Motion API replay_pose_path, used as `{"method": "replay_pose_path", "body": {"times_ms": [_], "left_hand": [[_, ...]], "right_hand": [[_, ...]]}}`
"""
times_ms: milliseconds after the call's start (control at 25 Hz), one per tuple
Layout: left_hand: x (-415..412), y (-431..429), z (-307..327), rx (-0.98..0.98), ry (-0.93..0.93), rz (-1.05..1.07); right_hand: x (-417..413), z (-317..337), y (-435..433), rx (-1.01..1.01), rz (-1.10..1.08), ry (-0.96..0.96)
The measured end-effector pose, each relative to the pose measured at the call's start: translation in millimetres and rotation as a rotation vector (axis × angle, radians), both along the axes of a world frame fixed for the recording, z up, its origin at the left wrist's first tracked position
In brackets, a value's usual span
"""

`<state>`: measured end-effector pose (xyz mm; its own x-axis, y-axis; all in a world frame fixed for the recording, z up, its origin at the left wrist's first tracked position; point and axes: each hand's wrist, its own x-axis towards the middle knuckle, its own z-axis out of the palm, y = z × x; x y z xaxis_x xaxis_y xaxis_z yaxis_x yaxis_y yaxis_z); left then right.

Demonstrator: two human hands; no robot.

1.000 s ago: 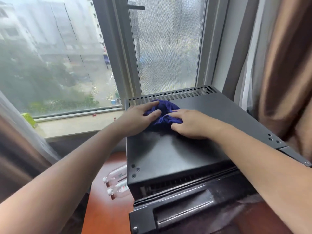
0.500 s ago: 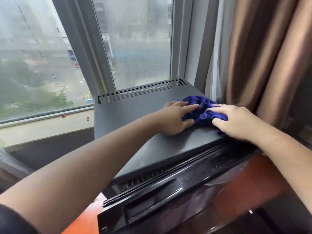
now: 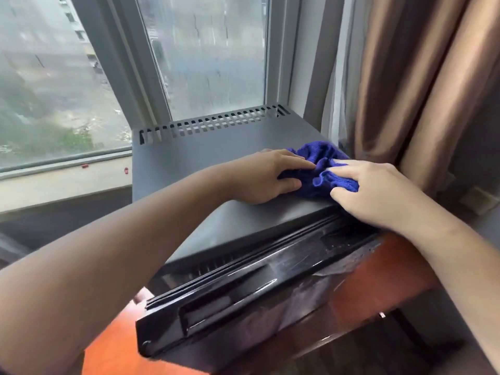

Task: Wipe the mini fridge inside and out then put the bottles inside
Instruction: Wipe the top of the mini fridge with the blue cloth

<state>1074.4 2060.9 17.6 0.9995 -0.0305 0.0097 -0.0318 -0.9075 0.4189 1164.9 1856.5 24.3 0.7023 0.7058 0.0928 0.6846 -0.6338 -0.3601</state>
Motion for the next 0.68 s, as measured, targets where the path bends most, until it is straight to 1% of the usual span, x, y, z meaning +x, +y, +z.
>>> {"method": "replay_pose_path", "body": {"times_ms": [120, 320, 440, 560, 680], "left_hand": [[-72, 31, 2, -0.052, -0.027, 0.052], [-197, 67, -12, -0.106, -0.096, 0.218], [-252, 74, -18, -0.147, -0.12, 0.328], [-280, 82, -25, -0.277, -0.144, 0.431], [-271, 83, -37, -0.337, -0.253, 0.491]], "right_hand": [[-46, -2, 24, 0.022, 0.206, 0.002], [-125, -13, 67, 0.033, 0.516, -0.008], [-157, -21, 87, 0.008, 0.639, -0.004], [-179, -21, 103, 0.02, 0.722, -0.029], [-178, -15, 112, 0.035, 0.75, 0.031]]}}
